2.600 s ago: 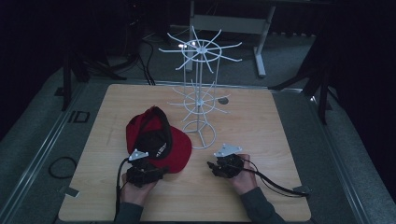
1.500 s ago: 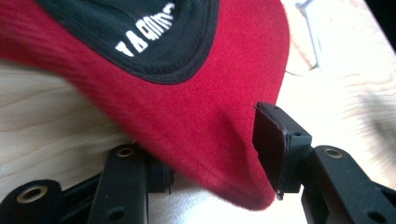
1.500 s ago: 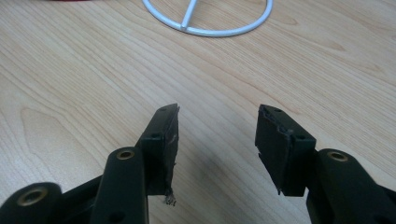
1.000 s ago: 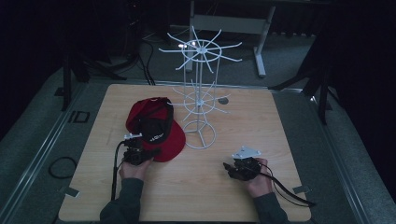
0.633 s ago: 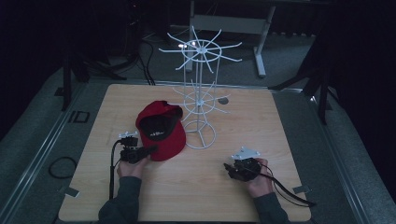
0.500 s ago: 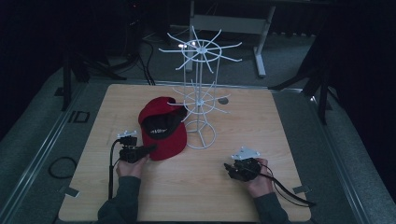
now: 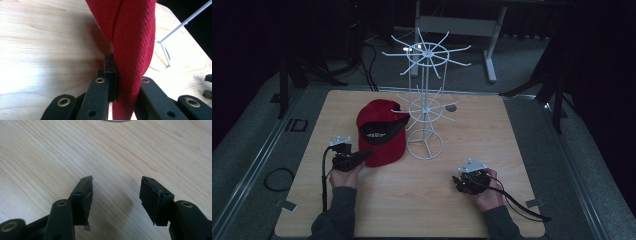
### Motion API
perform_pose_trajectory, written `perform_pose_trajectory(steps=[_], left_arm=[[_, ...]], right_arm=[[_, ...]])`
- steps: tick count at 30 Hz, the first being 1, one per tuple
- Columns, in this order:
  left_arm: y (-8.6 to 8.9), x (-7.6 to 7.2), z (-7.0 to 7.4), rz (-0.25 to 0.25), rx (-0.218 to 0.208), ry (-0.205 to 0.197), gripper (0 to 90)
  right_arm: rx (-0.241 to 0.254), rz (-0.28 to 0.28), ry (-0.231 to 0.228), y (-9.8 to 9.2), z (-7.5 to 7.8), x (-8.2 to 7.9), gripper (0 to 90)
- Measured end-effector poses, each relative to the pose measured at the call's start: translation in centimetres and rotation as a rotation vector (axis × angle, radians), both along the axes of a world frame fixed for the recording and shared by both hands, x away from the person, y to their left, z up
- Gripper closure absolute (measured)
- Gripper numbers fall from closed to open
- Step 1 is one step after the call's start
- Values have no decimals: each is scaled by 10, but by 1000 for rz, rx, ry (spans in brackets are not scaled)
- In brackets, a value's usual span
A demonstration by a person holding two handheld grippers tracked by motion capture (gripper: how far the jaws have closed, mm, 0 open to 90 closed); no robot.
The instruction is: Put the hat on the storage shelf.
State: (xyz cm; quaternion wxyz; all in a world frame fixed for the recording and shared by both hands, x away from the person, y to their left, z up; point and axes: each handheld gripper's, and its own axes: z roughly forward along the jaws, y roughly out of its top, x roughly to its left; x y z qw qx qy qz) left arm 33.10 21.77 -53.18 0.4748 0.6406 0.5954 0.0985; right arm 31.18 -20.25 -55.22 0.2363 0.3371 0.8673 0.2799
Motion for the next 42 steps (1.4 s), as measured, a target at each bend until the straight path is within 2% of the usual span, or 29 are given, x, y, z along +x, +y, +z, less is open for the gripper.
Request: perform_pose_trajectory(steps=[5, 9, 10, 17, 19, 20, 24, 30, 38, 42], left_arm=[[7, -1, 5, 20, -1, -21, 864], [14, -2, 15, 34, 4, -47, 863], [18, -3, 20, 41, 6, -66, 863], [26, -3, 31, 69, 12, -100, 863], [28, -2, 35, 69, 21, -102, 863], [30, -1, 40, 68, 45, -111, 863], [33, 1, 47, 74, 61, -125, 863], [38, 3, 57, 92, 58, -147, 863], [41, 4, 66, 106, 43, -169, 863], [42, 5, 77, 121, 33, -192, 863]], right_arm=[[25, -12, 11, -4, -1, 2, 427], [43, -13, 16, -5, -2, 3, 424], [48, -13, 15, -5, -2, 3, 423], [67, -17, 17, -6, -3, 2, 421], [75, -17, 15, -6, -4, 2, 421], [84, -15, 18, -5, -4, 2, 421], [99, -13, 20, -5, -5, 2, 418], [144, -23, 42, -10, -7, 4, 404], [167, -31, 51, -11, -8, 5, 400], [199, -38, 67, -12, -10, 7, 397]])
